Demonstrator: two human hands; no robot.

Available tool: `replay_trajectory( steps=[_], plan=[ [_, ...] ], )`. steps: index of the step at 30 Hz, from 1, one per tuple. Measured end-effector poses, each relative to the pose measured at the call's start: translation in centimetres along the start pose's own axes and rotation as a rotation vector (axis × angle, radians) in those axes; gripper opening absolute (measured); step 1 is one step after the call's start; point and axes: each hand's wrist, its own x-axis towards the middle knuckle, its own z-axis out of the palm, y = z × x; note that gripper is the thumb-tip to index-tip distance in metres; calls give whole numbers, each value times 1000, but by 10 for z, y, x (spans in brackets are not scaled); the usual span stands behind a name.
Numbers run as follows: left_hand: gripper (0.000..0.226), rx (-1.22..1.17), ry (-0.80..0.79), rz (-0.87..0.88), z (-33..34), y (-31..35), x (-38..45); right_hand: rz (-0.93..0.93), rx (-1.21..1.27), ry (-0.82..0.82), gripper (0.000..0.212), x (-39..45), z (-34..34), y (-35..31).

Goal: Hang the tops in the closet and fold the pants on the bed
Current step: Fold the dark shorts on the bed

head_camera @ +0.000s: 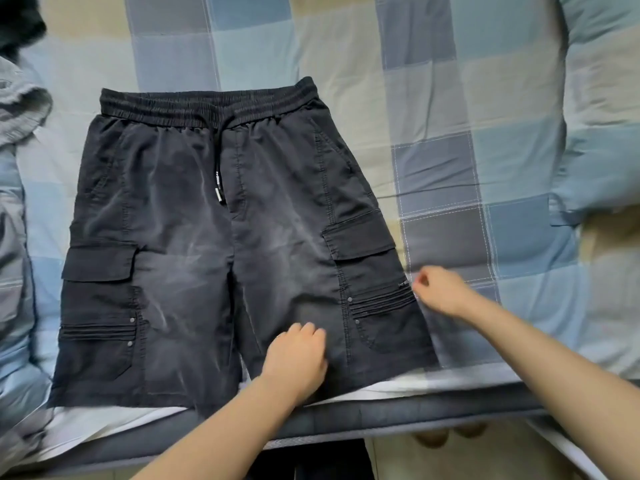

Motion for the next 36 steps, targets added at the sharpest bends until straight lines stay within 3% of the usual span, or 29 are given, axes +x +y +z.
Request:
replay_trajectory(
  steps=[3,7,12,17,21,26,30,33,34,36],
  plan=[
    [47,-96,178,130,-31,26,51,-32,196,154,27,39,-40,-37],
    [65,-54,122,230,-54,65,107,-78,554,119,11,81,-79,-86],
    [42,-150,-29,95,-55,95,138,-30,724,2,11,106,-88,-122],
    [24,-556,279,116,-48,81,113,9,803,19,21,111,-86,-131],
    [31,-802,371,155,-43,41,74,14,960,0,20,103,-95,-151],
    [34,-1106,278,125,-35,-20,24,0,989,57,18,95,-106,-203],
    [72,-1521,277,154,-29,-86,-21,-67,908,207,16,81,-99,-257],
    [89,-1653,277,53,-18,-157,-59,-166,877,321,8,65,-83,-314],
    [86,-1628,298,3,-14,-171,-66,-186,868,341,3,61,-79,-326],
    [60,-1511,356,-128,0,-212,-88,-215,849,356,14,53,-62,-366]
  ],
)
